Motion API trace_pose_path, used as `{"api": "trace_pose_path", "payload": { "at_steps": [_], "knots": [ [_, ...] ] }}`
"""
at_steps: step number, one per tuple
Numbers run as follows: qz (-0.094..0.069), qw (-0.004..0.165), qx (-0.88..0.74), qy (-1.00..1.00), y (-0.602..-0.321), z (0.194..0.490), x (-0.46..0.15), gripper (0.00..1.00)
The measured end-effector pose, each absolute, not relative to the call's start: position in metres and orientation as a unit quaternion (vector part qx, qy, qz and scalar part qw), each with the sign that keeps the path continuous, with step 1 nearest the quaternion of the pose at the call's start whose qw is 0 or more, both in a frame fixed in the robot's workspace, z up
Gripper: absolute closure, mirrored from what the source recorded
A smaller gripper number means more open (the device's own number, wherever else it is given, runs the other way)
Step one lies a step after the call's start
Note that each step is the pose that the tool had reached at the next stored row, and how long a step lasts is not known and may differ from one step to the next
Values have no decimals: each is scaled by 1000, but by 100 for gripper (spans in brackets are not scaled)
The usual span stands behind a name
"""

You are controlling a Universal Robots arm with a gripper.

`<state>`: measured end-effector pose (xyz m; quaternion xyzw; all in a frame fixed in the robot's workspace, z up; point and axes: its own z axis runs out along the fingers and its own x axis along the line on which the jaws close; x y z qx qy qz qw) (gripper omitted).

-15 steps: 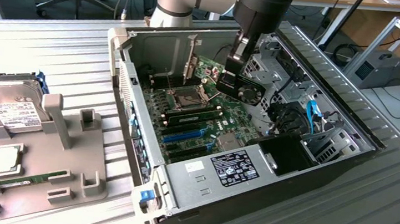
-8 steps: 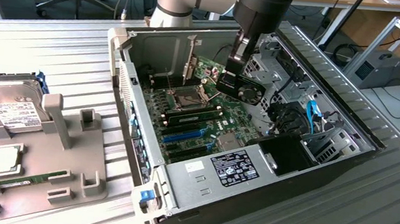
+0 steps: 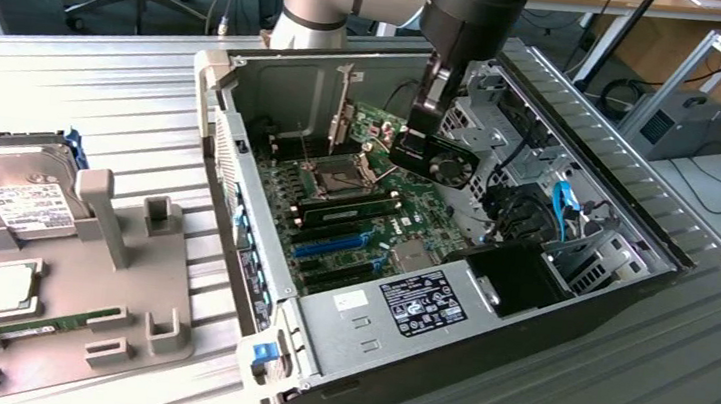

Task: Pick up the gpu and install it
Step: 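Insert the gpu into the slot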

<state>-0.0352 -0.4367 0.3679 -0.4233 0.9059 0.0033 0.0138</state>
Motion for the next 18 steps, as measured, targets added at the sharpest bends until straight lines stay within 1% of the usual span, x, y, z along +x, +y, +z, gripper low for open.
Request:
{"api": "trace_pose_path", "payload": {
  "at_steps": [18],
  "knots": [
    [4,14,-447,895,-437,368,-35,74]
  ]
}}
